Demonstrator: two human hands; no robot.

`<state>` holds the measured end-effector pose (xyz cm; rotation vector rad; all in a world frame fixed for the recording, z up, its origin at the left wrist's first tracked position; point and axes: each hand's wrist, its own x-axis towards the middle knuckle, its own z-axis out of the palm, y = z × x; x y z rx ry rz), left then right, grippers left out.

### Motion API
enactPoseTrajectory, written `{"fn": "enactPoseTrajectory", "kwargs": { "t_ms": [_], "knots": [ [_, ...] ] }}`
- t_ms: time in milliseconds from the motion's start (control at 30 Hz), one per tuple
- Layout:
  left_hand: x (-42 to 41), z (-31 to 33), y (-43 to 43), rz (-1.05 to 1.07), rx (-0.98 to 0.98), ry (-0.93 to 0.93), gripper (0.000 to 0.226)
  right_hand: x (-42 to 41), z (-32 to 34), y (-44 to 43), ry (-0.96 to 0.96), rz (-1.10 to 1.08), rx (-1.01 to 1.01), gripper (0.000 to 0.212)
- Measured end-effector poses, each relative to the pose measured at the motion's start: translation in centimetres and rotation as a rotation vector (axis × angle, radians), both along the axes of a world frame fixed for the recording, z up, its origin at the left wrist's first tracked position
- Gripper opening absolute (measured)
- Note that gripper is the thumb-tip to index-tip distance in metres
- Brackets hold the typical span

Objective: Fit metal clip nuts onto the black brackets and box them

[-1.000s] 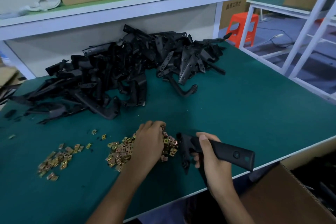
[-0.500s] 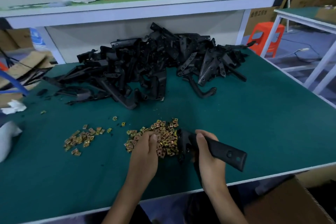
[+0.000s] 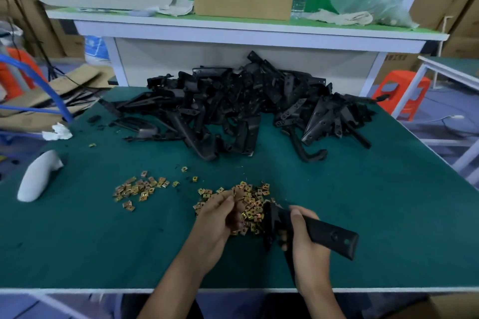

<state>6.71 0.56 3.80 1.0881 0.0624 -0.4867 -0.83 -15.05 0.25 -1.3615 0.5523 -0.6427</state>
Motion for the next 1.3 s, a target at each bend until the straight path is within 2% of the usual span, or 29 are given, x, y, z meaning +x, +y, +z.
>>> {"fn": "enactPoseTrajectory", "kwargs": {
  "t_ms": [67,200,467,800,933,1133,1200,1300],
  "knots": [
    [-0.1,0.2,0.0,-0.010,0.026,-0.021,0.033,0.1,0.0,0.0,-0.011,0.003,-0.009,0.012],
    [-0.2,0.4,0.2,-0.023,0.253,-0.119,0.040,0.0,0.1,-0.2,0.009,0.007,-0.024,0.023],
    [0.5,0.4,1.7,0.011,0.516,-0.331,0.021,-0.1,0.4,0.1,0.032,0.023,-0.074,0.026],
    [2.0,0.6,3.5,0.152,0.828,-0.605,0.013,-0.1,0.1,-0.1,0.044,0.029,-0.091,0.029],
    [2.8,0.9,3.8,0.088,0.797,-0.612,0.014,0.0,0.0,-0.2,0.042,0.009,-0.095,0.027],
    [4.5,2.3,4.7,-0.034,0.890,-0.716,0.017,-0.1,0.0,-0.1,0.026,0.009,-0.115,0.025],
    [4.4,2.0,4.8,-0.098,0.858,-0.642,0.018,-0.4,-0.3,-0.3,0.037,0.015,-0.115,0.024],
    [3.0,1.4,4.0,-0.150,0.637,-0.441,0.020,-0.1,-0.3,-0.5,0.042,0.031,-0.090,0.017]
  ]
}}
